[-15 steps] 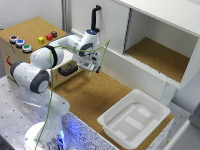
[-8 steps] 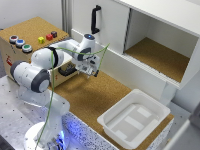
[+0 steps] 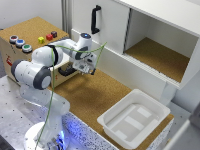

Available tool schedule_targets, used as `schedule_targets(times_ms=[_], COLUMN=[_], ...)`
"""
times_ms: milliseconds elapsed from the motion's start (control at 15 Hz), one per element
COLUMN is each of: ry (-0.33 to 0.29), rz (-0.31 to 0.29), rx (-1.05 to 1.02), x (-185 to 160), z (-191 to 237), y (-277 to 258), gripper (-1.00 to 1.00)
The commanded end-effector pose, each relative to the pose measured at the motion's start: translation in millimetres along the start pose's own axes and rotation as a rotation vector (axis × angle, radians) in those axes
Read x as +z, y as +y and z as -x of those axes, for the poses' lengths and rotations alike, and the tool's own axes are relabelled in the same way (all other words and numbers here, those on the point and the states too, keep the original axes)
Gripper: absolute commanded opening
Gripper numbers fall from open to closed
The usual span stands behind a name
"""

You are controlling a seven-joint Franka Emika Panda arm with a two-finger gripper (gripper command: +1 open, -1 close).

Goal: Close the cabinet drawer

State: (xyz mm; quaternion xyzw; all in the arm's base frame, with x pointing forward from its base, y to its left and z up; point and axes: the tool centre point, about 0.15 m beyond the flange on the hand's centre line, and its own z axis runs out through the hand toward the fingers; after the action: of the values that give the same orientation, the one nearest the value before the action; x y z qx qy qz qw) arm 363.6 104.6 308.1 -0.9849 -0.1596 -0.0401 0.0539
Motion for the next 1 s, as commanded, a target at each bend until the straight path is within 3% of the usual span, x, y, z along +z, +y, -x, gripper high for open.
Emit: schedule_targets(times_ms=[0,267,667,933], ry=[-0.039,-0.016,-0.005,-0.031], rz=[0.016,0.028,-0.021,-0.049], rx=[0.072,0.041,-0.013,-0.022], x=[14,5,-1,7], z=[-35,-49,-66,-74], y=[-21,-45,-94,-118], gripper=[-1.00,-1.00,-1.00,-1.00])
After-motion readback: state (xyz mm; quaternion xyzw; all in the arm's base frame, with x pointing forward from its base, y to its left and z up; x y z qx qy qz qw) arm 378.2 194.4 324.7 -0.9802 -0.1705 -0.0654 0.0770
